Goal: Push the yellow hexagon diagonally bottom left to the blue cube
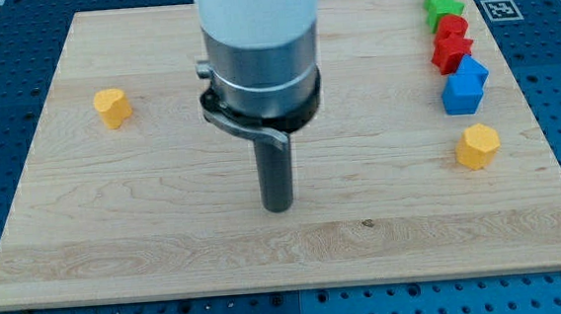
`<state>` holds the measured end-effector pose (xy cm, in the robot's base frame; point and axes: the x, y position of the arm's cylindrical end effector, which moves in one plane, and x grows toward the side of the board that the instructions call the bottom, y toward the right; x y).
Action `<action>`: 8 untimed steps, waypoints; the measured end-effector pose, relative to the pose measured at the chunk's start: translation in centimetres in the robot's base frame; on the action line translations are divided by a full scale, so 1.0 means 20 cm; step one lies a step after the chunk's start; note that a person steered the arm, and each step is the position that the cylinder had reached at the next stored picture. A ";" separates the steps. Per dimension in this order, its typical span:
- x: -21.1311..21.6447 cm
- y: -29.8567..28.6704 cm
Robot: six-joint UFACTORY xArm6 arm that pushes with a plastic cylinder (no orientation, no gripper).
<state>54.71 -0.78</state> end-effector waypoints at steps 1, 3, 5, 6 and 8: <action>0.10 0.14; 0.30 0.75; 0.24 1.11; 0.22 1.28; 0.03 1.48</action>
<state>55.26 28.87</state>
